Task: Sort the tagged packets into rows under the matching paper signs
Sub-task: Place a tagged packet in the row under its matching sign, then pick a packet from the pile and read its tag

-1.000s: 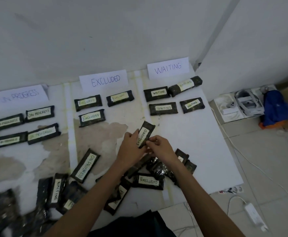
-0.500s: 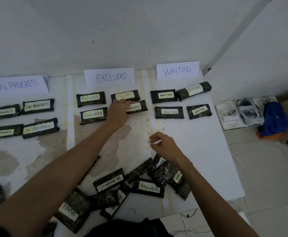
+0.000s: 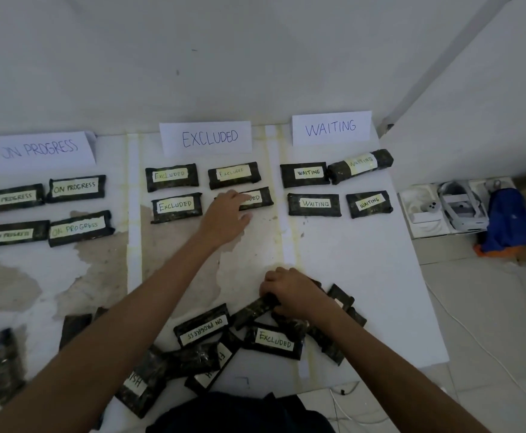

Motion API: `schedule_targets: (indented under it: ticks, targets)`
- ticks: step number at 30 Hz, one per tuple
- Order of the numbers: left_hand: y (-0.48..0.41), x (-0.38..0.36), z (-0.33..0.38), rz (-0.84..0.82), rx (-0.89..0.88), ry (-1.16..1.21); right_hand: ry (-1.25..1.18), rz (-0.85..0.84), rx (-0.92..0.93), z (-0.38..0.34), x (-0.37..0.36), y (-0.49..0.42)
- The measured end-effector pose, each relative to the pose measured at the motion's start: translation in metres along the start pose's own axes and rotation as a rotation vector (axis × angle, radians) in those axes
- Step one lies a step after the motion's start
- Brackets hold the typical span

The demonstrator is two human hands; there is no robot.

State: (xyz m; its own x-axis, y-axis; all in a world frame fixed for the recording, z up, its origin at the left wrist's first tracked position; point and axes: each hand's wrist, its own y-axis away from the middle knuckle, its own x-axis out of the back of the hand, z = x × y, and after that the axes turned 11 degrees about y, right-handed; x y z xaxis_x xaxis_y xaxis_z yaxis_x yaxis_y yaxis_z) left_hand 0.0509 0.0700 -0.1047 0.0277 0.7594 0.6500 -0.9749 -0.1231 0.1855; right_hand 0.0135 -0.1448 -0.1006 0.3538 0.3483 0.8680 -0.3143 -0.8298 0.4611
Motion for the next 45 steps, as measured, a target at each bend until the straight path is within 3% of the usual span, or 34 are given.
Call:
schedule_targets:
  ticks: [3, 7, 11, 19, 21, 25, 30, 36, 45]
  targets:
    - [0.041, 0.001, 0.007, -0.036, 0.021, 0.127, -0.044, 0.033, -0.025, -0.002, 0.002, -0.002]
    - [0.094, 0.003, 0.008, 0.095, 0.200, 0.320, -0.603, 0.030, -0.229, 0.006, 0.017, 0.002]
    - [0.128, 0.001, 0.005, 0.112, 0.334, 0.399, -0.940, 0.075, -0.326, 0.010, 0.028, 0.005]
    - [0.143, 0.000, 0.007, 0.205, 0.508, 0.556, -1.078, 0.104, -0.379, -0.012, 0.035, -0.001]
    - [0.149, 0.001, 0.006, 0.205, 0.445, 0.444, -1.073, 0.094, -0.367, -0.018, 0.038, -0.004]
    - [0.154, 0.005, -0.004, 0.202, 0.018, -0.095, -1.044, 0.070, -0.355, -0.026, 0.041, -0.007]
    - [0.155, 0.011, -0.010, 0.109, -0.216, -0.317, -1.038, 0.073, -0.360, -0.032, 0.047, -0.009]
    - [0.162, 0.023, -0.021, 0.102, -0.267, -0.297, -1.035, 0.087, -0.349, -0.045, 0.053, -0.015]
    - [0.187, 0.064, -0.057, 0.173, -0.074, -0.200, -0.994, 0.156, -0.373, -0.077, 0.057, -0.040]
